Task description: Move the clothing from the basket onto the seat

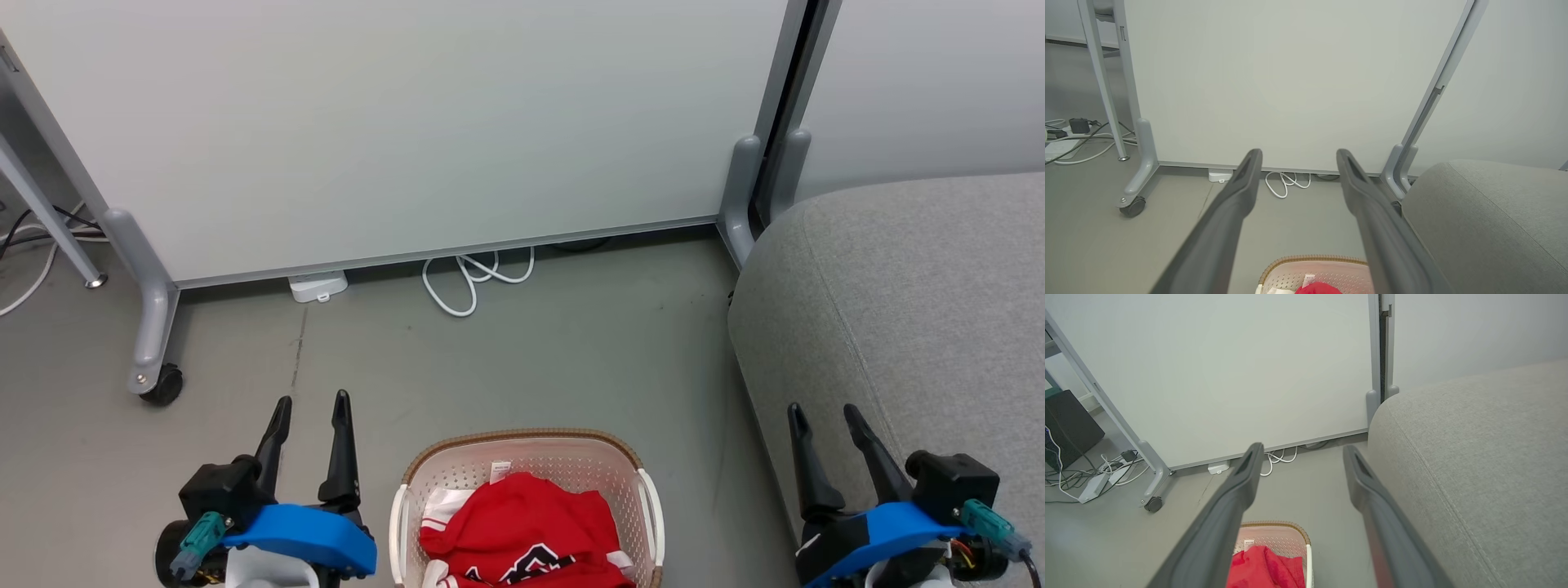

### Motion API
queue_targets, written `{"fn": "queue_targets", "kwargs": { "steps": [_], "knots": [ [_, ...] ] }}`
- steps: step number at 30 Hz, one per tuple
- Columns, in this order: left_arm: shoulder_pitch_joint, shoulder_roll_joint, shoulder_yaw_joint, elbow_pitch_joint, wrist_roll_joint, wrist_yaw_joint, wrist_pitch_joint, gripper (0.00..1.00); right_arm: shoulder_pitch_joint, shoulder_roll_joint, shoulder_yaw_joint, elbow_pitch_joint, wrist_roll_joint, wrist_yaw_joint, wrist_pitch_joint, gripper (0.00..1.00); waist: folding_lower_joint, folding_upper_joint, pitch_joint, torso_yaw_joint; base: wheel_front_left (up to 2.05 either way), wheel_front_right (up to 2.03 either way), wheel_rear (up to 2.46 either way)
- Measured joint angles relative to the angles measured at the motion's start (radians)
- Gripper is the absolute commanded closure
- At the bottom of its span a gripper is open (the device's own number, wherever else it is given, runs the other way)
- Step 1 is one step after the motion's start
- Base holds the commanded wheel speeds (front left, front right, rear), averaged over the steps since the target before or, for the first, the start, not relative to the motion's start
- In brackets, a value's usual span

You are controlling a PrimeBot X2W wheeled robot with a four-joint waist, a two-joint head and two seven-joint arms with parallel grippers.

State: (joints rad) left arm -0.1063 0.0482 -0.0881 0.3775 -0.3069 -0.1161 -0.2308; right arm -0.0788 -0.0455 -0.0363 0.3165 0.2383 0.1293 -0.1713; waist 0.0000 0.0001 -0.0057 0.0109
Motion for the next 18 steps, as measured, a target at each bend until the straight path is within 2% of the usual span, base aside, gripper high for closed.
{"fn": "queue_targets", "kwargs": {
  "steps": [18],
  "knots": [
    [-0.003,0.001,-0.021,0.007,0.081,0.004,-0.031,0.00,-0.001,-0.001,0.002,0.006,-0.112,0.001,-0.030,0.00,0.0000,0.0000,-0.006,-0.006,0.00,0.00,0.00]
  ]
}}
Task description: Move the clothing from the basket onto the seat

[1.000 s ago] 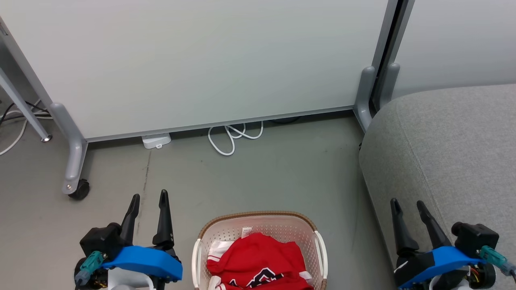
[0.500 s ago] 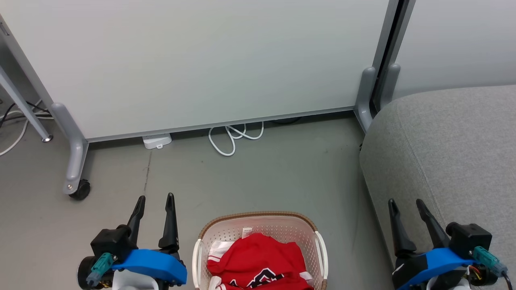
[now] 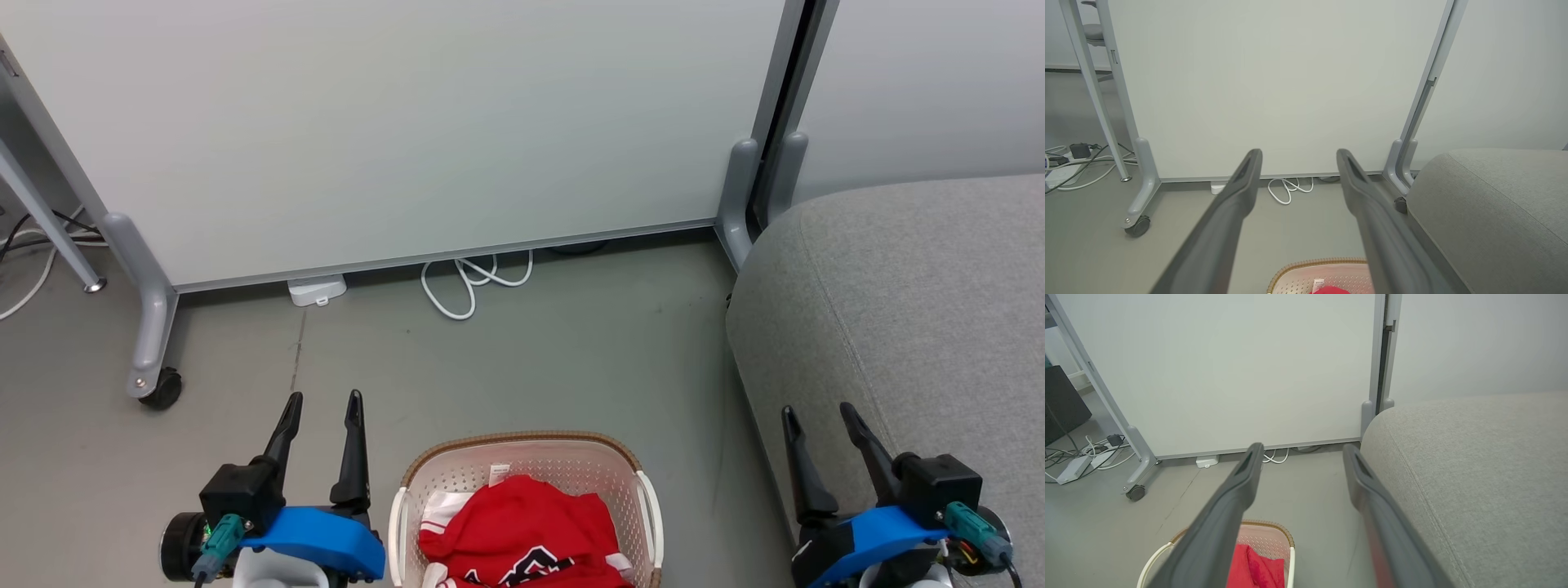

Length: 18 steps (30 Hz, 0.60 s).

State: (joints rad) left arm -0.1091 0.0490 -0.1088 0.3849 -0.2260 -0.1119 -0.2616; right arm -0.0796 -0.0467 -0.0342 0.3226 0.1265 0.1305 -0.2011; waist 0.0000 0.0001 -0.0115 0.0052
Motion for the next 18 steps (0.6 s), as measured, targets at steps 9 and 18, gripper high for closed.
{"fn": "queue_targets", "kwargs": {
  "steps": [9,18],
  "knots": [
    [0.000,0.000,-0.003,0.002,-0.002,0.006,0.000,0.00,0.000,0.000,-0.002,0.004,-0.002,0.000,-0.002,0.00,0.0000,0.0000,-0.004,0.003,0.00,0.00,0.00],
    [0.000,0.001,-0.010,0.023,-0.010,0.006,0.000,0.00,-0.013,0.000,0.014,-0.006,-0.001,0.000,0.002,0.00,0.0000,0.0000,0.019,-0.005,0.00,0.00,0.00]
  ]
}}
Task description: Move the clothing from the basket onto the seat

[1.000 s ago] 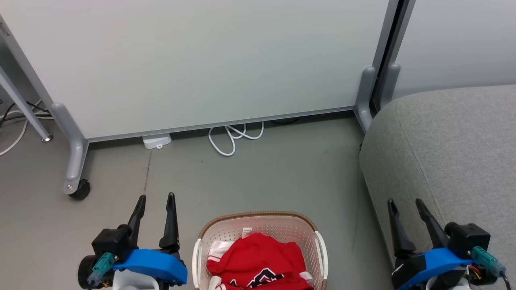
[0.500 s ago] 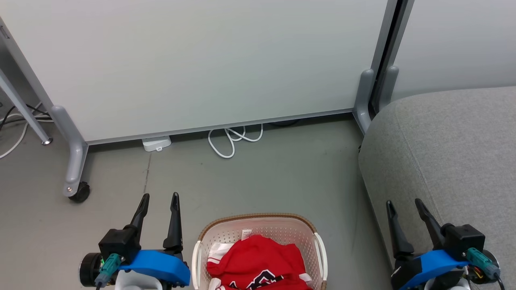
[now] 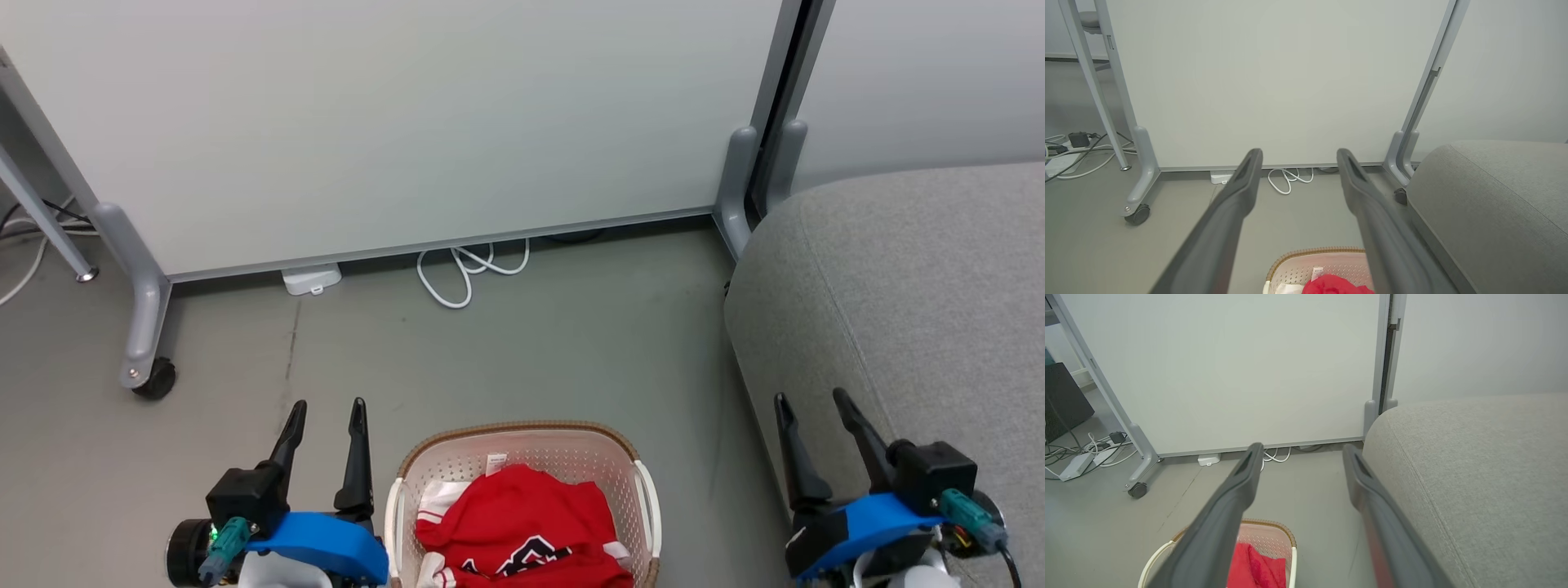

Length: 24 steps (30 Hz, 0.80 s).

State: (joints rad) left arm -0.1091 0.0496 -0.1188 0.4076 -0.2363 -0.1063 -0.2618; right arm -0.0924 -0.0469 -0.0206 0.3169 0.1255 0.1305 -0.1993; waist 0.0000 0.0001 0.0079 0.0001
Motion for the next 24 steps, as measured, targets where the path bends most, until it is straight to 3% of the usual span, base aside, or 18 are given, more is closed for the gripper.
{"fn": "queue_targets", "kwargs": {
  "steps": [9,24],
  "knots": [
    [-0.092,0.000,-0.033,0.091,0.010,-0.006,-0.001,0.00,-0.123,-0.001,0.042,-0.069,-0.011,0.000,-0.001,0.00,0.0000,0.0000,0.146,-0.039,0.00,0.00,0.00],
    [-0.378,0.038,-0.145,0.353,0.061,-0.018,0.020,0.00,-0.360,-0.002,0.132,-0.109,0.018,0.000,-0.046,0.00,0.0003,0.0000,0.532,-0.148,0.00,0.00,0.00]
  ]
}}
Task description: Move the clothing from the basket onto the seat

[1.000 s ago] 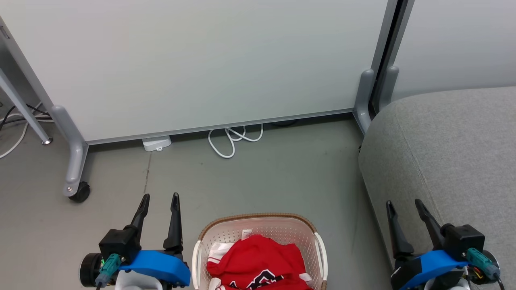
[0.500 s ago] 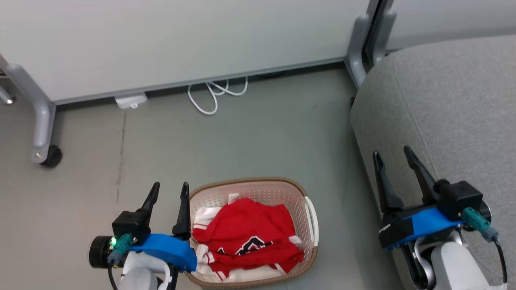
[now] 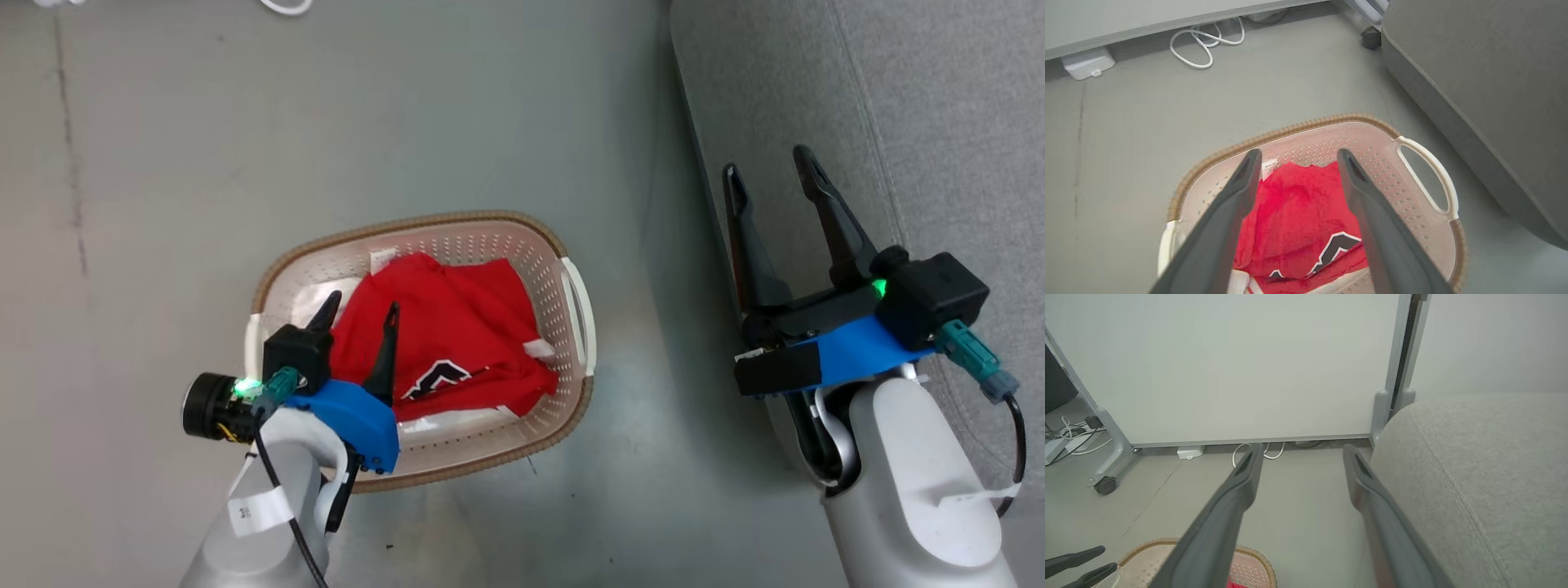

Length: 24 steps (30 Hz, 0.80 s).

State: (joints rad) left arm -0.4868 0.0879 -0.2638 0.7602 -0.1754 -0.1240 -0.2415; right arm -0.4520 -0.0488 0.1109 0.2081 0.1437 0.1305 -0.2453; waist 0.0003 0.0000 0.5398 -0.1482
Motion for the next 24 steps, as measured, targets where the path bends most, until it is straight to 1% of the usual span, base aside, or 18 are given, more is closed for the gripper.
{"fn": "queue_targets", "kwargs": {
  "steps": [4,8,11,18,20,24],
  "knots": [
    [-0.068,0.015,-0.058,0.083,0.026,0.000,0.031,0.00,-0.027,0.000,0.031,0.014,0.022,0.000,-0.009,0.00,0.0000,-0.0001,0.080,-0.039,0.00,0.00,0.00],
    [-0.119,0.041,-0.113,0.156,0.043,-0.003,0.057,0.00,-0.045,0.000,0.061,0.032,0.047,0.000,-0.013,0.00,0.0000,-0.0001,0.142,-0.079,0.00,0.00,0.00],
    [-0.148,0.069,-0.145,0.208,0.050,-0.006,0.079,0.00,-0.059,0.000,0.082,0.035,0.069,0.000,-0.016,0.00,0.0000,-0.0001,0.178,-0.107,0.00,0.00,0.00],
    [-0.203,0.138,-0.206,0.294,0.109,-0.005,0.117,0.00,-0.070,-0.001,0.117,0.015,0.102,0.000,-0.016,0.00,-0.0001,-0.0001,0.236,-0.153,0.00,0.00,0.00],
    [-0.219,0.157,-0.226,0.310,0.132,0.002,0.128,0.00,-0.075,-0.001,0.127,0.007,0.115,0.000,-0.016,0.00,-0.0002,0.0000,0.251,-0.162,0.00,0.00,0.00],
    [-0.256,0.184,-0.249,0.332,0.161,0.029,0.141,0.00,-0.078,0.000,0.142,-0.001,0.133,0.000,-0.016,0.00,-0.0002,0.0000,0.280,-0.176,0.00,0.00,0.00]
  ]
}}
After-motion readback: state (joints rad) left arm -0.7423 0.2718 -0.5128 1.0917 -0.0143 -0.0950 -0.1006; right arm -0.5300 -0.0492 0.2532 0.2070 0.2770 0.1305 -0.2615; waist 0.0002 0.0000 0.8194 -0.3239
